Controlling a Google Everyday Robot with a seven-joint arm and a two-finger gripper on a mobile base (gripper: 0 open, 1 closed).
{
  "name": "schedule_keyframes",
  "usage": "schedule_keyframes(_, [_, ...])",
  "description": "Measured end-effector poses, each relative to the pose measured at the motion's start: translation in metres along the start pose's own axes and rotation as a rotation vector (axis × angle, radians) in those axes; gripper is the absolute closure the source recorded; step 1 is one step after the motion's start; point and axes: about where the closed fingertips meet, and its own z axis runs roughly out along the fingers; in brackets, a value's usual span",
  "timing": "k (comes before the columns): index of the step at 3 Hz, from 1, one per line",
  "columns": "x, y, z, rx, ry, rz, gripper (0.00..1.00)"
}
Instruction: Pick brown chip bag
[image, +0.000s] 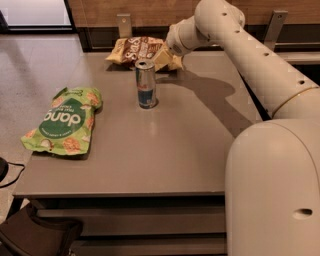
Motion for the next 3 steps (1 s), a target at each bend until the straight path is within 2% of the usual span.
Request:
schedule_keyframes(2, [0.004,0.014,0.064,-0.074,0.064,-0.025,0.00])
schedule_keyframes(3, [0.003,0.014,0.073,-0.087,0.070,-0.025,0.02])
